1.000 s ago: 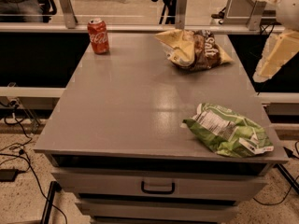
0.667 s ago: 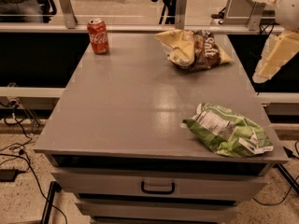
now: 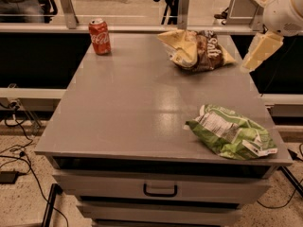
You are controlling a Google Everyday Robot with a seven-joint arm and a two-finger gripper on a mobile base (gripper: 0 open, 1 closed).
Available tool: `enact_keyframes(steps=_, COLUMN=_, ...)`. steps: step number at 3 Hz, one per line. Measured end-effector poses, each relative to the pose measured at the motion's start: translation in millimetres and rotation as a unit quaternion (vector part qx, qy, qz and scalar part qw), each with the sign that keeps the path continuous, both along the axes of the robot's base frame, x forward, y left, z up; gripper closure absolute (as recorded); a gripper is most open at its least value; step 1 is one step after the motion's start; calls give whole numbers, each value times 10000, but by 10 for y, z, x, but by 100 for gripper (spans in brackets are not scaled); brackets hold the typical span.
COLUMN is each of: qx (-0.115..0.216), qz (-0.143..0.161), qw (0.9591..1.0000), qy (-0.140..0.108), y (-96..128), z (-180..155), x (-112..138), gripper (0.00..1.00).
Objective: Move brown chip bag near green jalapeno chip bag
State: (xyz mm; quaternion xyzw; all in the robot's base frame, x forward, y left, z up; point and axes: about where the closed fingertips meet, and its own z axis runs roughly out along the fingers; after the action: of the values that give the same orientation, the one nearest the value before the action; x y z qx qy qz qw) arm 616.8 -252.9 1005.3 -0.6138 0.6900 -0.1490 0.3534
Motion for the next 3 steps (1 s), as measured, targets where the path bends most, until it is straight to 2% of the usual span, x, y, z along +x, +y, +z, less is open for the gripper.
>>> enact_keyframes(steps=1, qx=174, qz=-169, qw=9994, qy=-252, y=-97, z=-67, x=334, gripper=0)
enact_keyframes(steps=2, qx=515, qz=-153, qw=9979, qy=-363, y=-96, z=-171, x=639, gripper=0)
enact_keyframes(steps=3, qx=1065, qz=46, qw=9939, qy=-285, y=118, z=-384, x=965, gripper=0)
